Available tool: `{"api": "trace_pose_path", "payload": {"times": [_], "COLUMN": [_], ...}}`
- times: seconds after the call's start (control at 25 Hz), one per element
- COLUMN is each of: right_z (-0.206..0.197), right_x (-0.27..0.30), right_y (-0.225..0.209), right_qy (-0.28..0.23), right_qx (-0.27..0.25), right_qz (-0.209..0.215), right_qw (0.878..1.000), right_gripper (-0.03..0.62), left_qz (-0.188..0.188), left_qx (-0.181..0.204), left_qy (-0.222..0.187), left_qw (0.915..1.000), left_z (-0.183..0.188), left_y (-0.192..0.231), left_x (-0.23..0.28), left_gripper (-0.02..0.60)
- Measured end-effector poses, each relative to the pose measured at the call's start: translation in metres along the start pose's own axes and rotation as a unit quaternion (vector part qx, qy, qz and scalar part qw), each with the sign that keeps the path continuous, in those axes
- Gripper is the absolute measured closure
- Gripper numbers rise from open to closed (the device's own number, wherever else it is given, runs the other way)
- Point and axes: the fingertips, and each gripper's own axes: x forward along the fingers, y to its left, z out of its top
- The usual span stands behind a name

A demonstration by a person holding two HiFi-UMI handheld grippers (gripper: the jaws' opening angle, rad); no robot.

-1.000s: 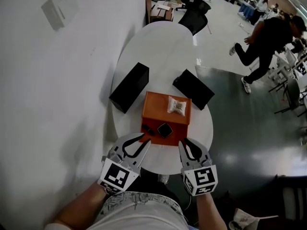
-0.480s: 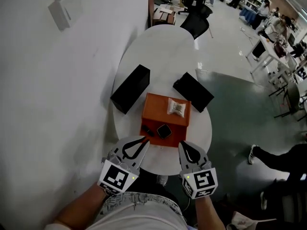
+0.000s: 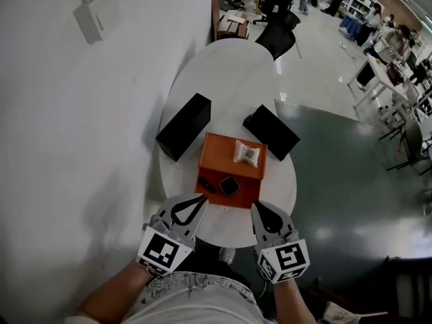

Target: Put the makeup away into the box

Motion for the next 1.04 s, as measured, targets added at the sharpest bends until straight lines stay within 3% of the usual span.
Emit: {"api": "trace_pose_path", "payload": {"times": [1.04], "right_z": [-0.012], "right_x": [-0.008], "right_y": [-0.003], "right_qy": [0.014], "right_qx": [-0.005], "right_qz": [0.029], "right_qw": [0.999], "right_gripper": [0.588], "left_qz": [0.034], "left_qx": [-0.008], "left_qy": [0.005], "left_qw": [0.9994], "left_z": [-0.005], "left_y": [-0.011], "left_x": [-0.004], "left_gripper": [0.552]}}
